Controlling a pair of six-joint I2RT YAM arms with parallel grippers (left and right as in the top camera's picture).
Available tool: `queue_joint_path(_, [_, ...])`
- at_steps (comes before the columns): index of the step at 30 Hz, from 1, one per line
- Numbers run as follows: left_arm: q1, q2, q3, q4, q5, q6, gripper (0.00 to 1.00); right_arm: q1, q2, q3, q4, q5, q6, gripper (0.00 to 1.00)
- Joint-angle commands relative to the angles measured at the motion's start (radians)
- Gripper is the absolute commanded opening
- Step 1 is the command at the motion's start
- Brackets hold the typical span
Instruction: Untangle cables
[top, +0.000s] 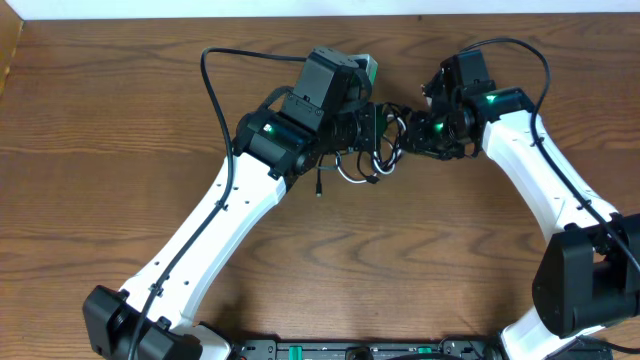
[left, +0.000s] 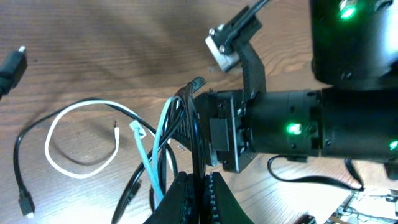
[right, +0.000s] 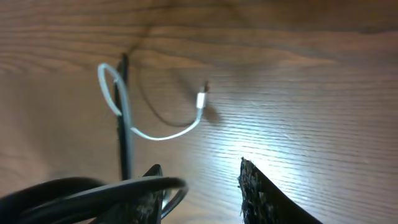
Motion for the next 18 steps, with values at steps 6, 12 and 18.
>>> queue_joint_path(6, [0.082, -0.032, 0.003, 0.049, 0.035, -0.005, 0.07, 0.006, 0.006, -0.042, -0.108, 0.432, 0.039, 0.29])
queue_joint_path(12, [0.152, -0.038, 0.003, 0.010, 0.035, 0.003, 0.07, -0.006, 0.006, -0.073, -0.172, 0.597, 0.071, 0.24])
queue_joint_path(18, [0.224, -0.038, 0.003, -0.078, -0.027, 0.049, 0.07, -0.066, 0.006, -0.073, -0.213, 0.619, 0.071, 0.05])
